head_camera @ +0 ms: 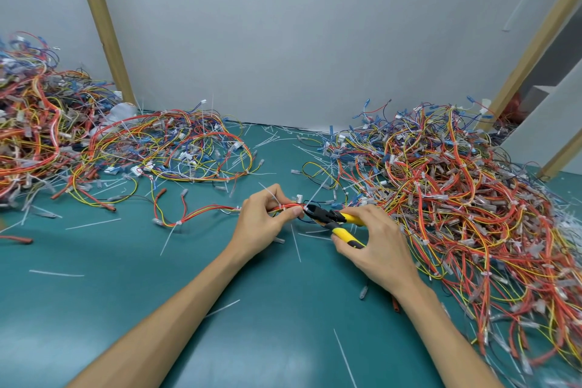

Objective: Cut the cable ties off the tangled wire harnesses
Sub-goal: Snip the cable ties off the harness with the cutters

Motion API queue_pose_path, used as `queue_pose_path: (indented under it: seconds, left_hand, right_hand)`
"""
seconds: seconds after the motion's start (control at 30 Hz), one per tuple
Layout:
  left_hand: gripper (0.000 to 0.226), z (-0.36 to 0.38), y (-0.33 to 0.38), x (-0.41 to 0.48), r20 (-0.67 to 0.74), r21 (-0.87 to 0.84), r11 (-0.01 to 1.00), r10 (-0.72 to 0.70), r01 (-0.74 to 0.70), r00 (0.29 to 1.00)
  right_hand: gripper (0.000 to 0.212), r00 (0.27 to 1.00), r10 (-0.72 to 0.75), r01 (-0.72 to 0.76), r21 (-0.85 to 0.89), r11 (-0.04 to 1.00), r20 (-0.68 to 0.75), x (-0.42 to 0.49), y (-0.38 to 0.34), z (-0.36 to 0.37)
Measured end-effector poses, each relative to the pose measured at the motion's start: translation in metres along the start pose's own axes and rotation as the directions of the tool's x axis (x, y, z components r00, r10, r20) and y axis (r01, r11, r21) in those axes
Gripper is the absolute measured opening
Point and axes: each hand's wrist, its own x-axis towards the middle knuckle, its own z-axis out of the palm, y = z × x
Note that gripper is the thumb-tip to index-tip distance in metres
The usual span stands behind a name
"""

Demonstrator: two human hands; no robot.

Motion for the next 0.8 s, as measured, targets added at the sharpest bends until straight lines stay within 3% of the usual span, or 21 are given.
queue_pose_path:
  seconds: [0.2, 0.57, 0.8]
  left_hand:
    - [0.024, -0.0002, 0.0028, -0.0011, 0.024, -0.066, 0.998, -0.024, 0.026, 0.999]
    - [0.025, -0.0002, 0.0049, -0.0029, 0.009, -0.077, 0.997, -0.020, 0.020, 1.000]
    - [0.026, -0.0003, 0.0020, -0.0011, 0.011, -0.116, 0.993, -0.018, 0.019, 1.000]
  right_hand:
    - [0.030, 0.999, 0.003, -0.004, -0.021, 1.000, -0.046, -0.0011, -0.0026, -0.0039]
    - [0.029, 0.999, 0.039, -0.039, -0.030, 0.999, 0.020, 0.0001, -0.0028, -0.0036]
    - [0.037, 0.997, -0.028, 0.023, -0.068, 0.997, -0.077, 0.0013, -0.0012, -0.0032]
